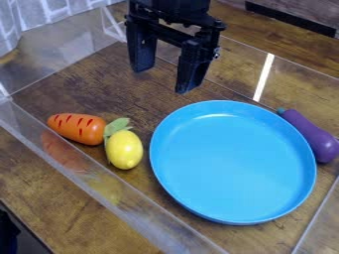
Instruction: Put the carrot on the blue tray
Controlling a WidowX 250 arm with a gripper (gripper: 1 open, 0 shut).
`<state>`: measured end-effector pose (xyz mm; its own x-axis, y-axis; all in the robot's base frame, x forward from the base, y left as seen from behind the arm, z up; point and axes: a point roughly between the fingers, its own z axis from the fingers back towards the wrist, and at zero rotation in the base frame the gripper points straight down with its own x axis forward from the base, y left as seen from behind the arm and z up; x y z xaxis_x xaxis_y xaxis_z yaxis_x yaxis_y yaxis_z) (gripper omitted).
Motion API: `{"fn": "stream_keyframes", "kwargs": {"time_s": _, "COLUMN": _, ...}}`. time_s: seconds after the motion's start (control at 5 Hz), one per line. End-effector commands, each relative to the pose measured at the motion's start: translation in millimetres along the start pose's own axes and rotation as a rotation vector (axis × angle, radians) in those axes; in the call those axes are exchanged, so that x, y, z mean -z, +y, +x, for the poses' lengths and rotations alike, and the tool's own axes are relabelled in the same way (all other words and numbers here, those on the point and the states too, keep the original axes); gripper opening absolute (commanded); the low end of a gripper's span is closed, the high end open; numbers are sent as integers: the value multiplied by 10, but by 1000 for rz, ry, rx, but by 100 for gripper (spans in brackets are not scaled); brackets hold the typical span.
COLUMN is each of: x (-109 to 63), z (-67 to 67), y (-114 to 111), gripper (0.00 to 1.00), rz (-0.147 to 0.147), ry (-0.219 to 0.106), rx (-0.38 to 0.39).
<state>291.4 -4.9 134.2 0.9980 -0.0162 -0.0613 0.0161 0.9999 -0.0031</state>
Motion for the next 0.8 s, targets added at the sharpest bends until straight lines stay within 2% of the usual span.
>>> {"fn": "stream_keyframes", "kwargs": {"time_s": 0.0, "x": 116, "z": 59, "y": -85, "gripper": 100, "rz": -4, "ry": 12, "rx": -40}}
{"fn": "stream_keyframes", "kwargs": {"time_s": 0.2, "x": 288, "z": 87, "y": -96, "gripper": 100, "rz": 0, "ry": 22, "rx": 32}}
{"fn": "stream_keyframes", "kwargs": {"time_s": 0.6, "x": 365, "z": -123, "y": -109, "gripper": 100, "rz": 36, "ry": 44, "rx": 431}}
